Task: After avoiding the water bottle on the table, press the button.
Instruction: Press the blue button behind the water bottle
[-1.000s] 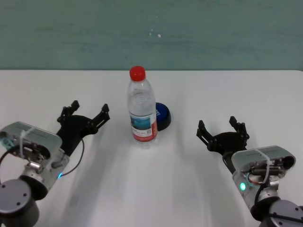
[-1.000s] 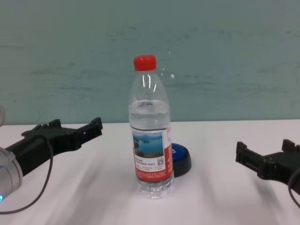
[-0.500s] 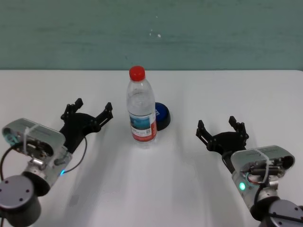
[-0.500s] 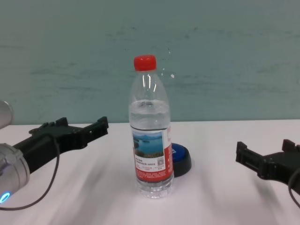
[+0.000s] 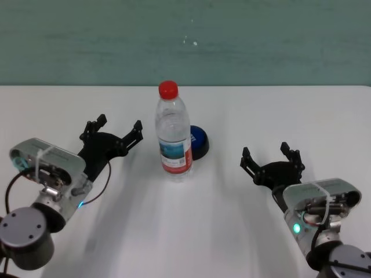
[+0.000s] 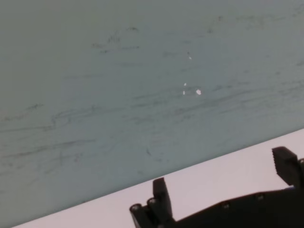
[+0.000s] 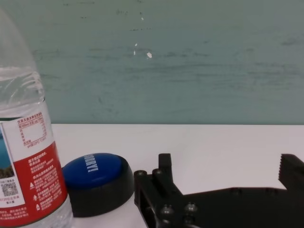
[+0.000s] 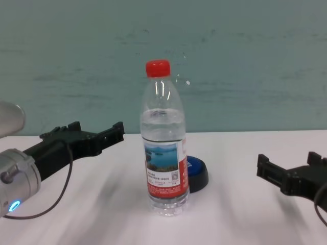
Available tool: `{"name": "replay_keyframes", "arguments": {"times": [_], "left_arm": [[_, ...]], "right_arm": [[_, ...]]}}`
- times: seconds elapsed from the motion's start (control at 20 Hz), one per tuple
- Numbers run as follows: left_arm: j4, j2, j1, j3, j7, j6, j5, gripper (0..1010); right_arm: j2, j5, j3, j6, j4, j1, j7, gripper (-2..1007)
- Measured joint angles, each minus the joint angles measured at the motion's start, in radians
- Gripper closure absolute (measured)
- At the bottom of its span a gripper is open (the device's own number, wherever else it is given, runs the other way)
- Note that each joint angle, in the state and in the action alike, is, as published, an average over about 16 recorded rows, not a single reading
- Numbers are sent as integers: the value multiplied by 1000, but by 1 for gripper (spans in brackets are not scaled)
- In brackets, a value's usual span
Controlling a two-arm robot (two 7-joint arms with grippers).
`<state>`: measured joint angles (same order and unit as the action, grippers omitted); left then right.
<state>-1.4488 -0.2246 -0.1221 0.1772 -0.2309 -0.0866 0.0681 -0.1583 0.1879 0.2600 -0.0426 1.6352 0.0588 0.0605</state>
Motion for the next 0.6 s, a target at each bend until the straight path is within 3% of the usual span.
{"name": "replay_keyframes", "arguments": {"times": [0.6], "left_arm": [[64, 2, -56, 12, -8, -18, -7, 0]], "right_arm": [[0, 0, 0, 0, 0, 0, 0, 1]]}}
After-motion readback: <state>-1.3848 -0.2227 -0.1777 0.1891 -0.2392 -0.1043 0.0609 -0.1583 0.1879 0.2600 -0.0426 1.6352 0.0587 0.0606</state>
